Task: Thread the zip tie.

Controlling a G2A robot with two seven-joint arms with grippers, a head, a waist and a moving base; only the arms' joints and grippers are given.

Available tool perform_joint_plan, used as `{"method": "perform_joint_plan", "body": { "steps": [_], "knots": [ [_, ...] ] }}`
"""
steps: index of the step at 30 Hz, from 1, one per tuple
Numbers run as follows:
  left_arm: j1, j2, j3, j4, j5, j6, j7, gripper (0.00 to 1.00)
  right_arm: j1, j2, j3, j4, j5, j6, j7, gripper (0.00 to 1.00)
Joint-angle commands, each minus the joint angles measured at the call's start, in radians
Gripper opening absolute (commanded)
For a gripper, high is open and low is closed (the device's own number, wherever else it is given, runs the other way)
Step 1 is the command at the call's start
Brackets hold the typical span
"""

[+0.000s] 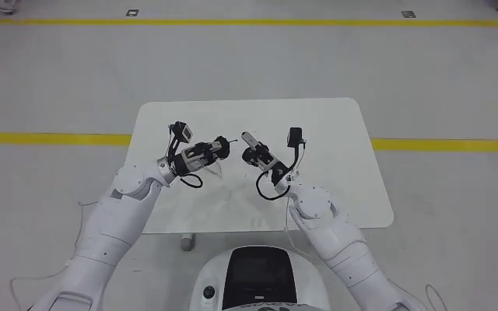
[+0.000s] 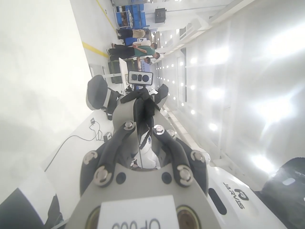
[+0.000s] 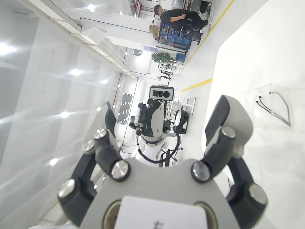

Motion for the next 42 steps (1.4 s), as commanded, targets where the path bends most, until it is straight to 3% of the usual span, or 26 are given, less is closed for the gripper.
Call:
{"method": "perform_joint_plan", "body": {
  "steps": [1,4,6,8,13,15,17,23,26,34,38,39,41,42],
  "knots": [
    [-0.003,0.001,0.000,0.003,0.000,0.004,-0.007,0.00,-0.009,0.004,0.020,0.000,0.034,-0.022,0.030,1.00],
    [-0.009,0.007,-0.022,0.035,-0.093,0.027,-0.138,0.00,-0.014,0.016,0.062,0.013,0.167,-0.094,0.217,1.00],
    [-0.018,0.012,-0.038,0.069,-0.129,0.035,-0.233,0.00,0.000,0.024,0.081,0.034,0.224,-0.111,0.343,1.00],
    [-0.028,0.017,-0.052,0.112,-0.169,0.042,-0.321,0.00,0.020,0.028,0.089,0.061,0.280,-0.112,0.445,1.00],
    [-0.049,0.020,-0.046,0.198,-0.215,0.059,-0.465,0.00,0.100,0.027,0.059,0.161,0.396,-0.090,0.659,1.00],
    [-0.057,0.021,-0.023,0.208,-0.210,0.060,-0.470,0.00,0.142,0.020,0.035,0.216,0.446,-0.077,0.725,1.00],
    [-0.059,0.025,0.012,0.191,-0.210,0.050,-0.470,0.00,0.158,0.017,0.023,0.236,0.471,-0.079,0.767,1.00],
    [-0.060,0.027,0.013,0.192,-0.207,0.035,-0.470,0.00,0.158,0.017,0.023,0.236,0.471,-0.079,0.767,1.00],
    [-0.055,0.027,0.022,0.169,-0.192,0.044,-0.451,0.00,0.145,0.015,0.021,0.223,0.503,-0.078,0.761,1.00],
    [-0.066,0.031,0.024,0.223,-0.195,0.046,-0.470,0.00,0.138,0.021,0.030,0.245,0.585,-0.031,0.821,1.00],
    [-0.061,0.032,0.033,0.220,-0.212,0.044,-0.470,0.00,0.149,0.017,0.014,0.270,0.615,-0.028,0.844,1.00],
    [-0.061,0.032,0.033,0.220,-0.212,0.044,-0.470,0.00,0.155,0.015,0.007,0.280,0.622,-0.029,0.849,0.95],
    [-0.061,0.032,0.033,0.220,-0.212,0.044,-0.470,0.00,0.164,0.012,-0.003,0.299,0.627,-0.035,0.854,0.70],
    [-0.061,0.032,0.033,0.220,-0.212,0.044,-0.470,0.00,0.168,0.011,-0.007,0.309,0.630,-0.039,0.855,0.63]
  ]
}}
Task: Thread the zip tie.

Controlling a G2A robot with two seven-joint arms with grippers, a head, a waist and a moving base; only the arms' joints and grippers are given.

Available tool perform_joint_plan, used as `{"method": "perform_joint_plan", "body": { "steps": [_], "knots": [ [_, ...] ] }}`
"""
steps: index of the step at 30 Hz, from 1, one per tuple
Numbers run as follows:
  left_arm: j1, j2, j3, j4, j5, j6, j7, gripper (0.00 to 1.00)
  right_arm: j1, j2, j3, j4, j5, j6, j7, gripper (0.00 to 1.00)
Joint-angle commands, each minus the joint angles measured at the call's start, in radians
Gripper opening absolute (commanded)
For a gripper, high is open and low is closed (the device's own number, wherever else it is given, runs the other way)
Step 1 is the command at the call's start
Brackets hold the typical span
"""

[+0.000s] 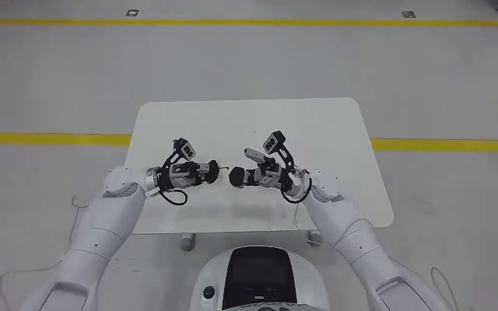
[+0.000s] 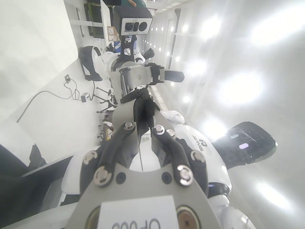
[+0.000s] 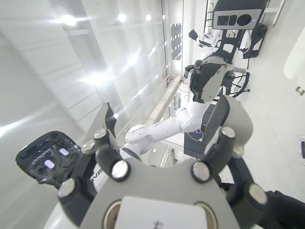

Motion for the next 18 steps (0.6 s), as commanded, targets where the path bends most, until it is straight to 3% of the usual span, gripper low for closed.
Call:
{"method": "perform_joint_plan", "body": {
  "steps": [1,6,13,18],
  "knots": [
    [0.000,0.000,0.000,0.000,0.000,0.000,0.000,0.00,0.009,-0.003,-0.008,0.021,0.006,-0.008,0.003,0.53],
    [0.000,0.000,0.000,0.000,0.000,0.000,0.000,0.00,0.023,-0.009,-0.027,0.067,0.019,-0.030,0.008,0.37],
    [0.000,0.000,0.000,0.000,0.000,0.000,0.000,0.00,0.032,-0.015,-0.044,0.100,0.019,-0.048,0.003,0.22],
    [0.000,0.000,0.000,0.000,0.000,0.000,0.000,0.00,0.038,-0.018,-0.057,0.115,0.015,-0.054,-0.002,0.17]
  ]
}}
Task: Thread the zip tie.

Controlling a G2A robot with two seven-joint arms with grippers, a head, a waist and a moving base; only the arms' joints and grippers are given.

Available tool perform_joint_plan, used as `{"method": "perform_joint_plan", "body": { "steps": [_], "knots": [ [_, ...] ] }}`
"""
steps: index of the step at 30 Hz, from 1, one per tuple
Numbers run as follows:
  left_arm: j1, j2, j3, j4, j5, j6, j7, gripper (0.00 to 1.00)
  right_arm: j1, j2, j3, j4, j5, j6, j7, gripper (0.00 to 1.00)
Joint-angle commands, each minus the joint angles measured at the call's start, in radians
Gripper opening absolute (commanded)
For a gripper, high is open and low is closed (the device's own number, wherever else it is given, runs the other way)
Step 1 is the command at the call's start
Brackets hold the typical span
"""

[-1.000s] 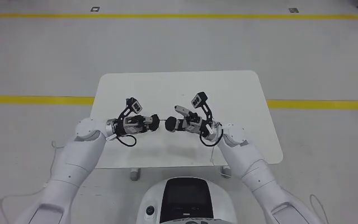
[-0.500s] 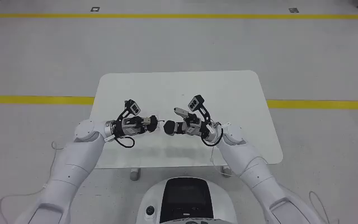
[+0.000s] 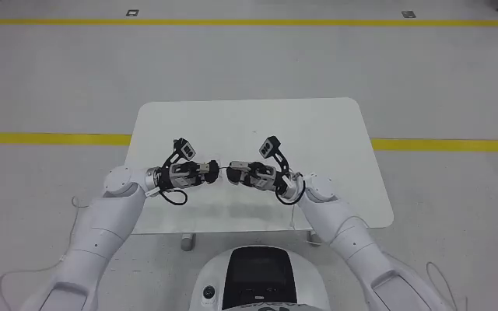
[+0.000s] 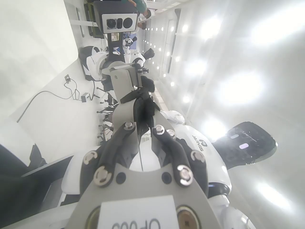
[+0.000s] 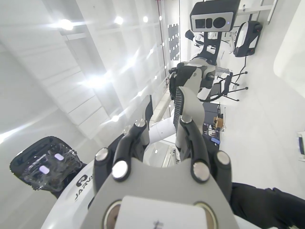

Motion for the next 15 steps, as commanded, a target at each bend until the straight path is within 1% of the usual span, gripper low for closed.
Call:
{"method": "perform_joint_plan", "body": {
  "steps": [1,7,9,15],
  "knots": [
    [0.000,0.000,0.000,0.000,0.000,0.000,0.000,0.00,0.002,-0.001,-0.003,0.006,0.000,-0.003,-0.001,0.17],
    [0.000,0.000,0.000,0.000,0.000,0.000,0.000,0.00,0.007,-0.003,-0.010,0.019,-0.001,-0.008,-0.004,0.13],
    [0.000,0.000,0.000,0.000,0.000,0.000,0.000,0.00,0.009,-0.004,-0.011,0.023,-0.002,-0.009,-0.006,0.10],
    [0.000,0.000,0.000,0.000,0.000,0.000,0.000,0.00,0.013,-0.005,-0.014,0.029,-0.005,-0.012,-0.013,0.12]
  ]
}}
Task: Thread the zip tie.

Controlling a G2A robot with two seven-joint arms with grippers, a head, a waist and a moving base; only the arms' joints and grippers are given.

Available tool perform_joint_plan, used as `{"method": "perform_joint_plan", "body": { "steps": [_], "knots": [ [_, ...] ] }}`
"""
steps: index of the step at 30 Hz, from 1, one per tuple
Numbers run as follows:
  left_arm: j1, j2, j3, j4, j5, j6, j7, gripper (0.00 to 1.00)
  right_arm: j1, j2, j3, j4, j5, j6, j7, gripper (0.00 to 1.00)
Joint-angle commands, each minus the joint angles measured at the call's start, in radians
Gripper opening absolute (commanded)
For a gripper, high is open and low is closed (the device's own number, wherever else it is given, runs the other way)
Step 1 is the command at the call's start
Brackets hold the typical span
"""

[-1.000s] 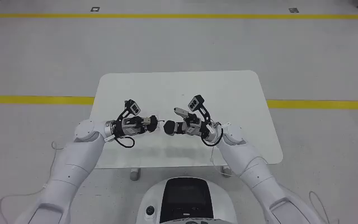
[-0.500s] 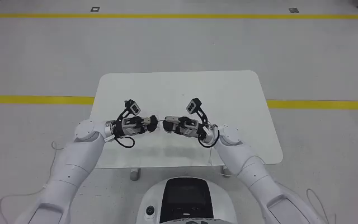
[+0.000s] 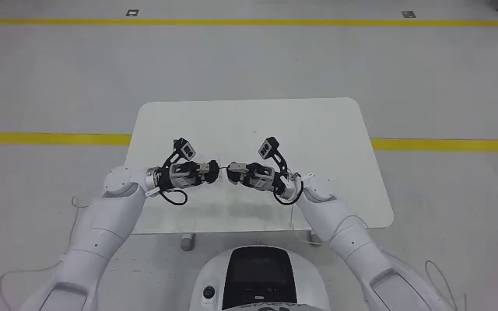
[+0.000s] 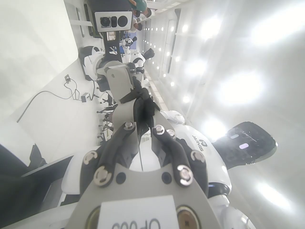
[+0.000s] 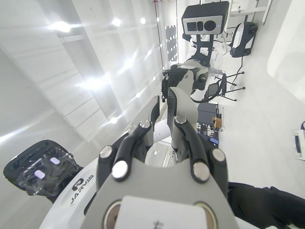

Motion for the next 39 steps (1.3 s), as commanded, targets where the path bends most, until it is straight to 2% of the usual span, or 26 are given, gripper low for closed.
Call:
{"method": "perform_joint_plan", "body": {
  "steps": [1,4,16,27,35,39],
  "knots": [
    [0.000,0.000,0.000,0.000,0.000,0.000,0.000,0.00,0.001,0.000,-0.001,0.002,-0.001,-0.001,-0.002,0.11],
    [0.000,0.000,0.000,0.000,0.000,0.000,0.000,0.00,0.003,-0.001,-0.002,0.005,-0.002,-0.003,-0.005,0.12],
    [0.000,0.000,0.000,0.000,0.000,0.000,0.000,0.00,0.010,-0.003,-0.005,0.017,-0.003,-0.010,-0.011,0.04],
    [0.000,0.000,0.000,0.000,0.000,0.000,0.000,0.00,0.014,-0.003,-0.006,0.019,-0.004,-0.011,-0.007,0.10],
    [0.000,0.000,0.000,0.000,0.000,0.000,0.000,0.00,0.014,-0.004,-0.006,0.016,-0.004,-0.013,-0.002,0.09],
    [0.000,0.000,0.000,0.000,0.000,0.000,0.000,0.00,0.015,-0.003,-0.006,0.016,-0.008,-0.015,-0.003,0.00]
  ]
}}
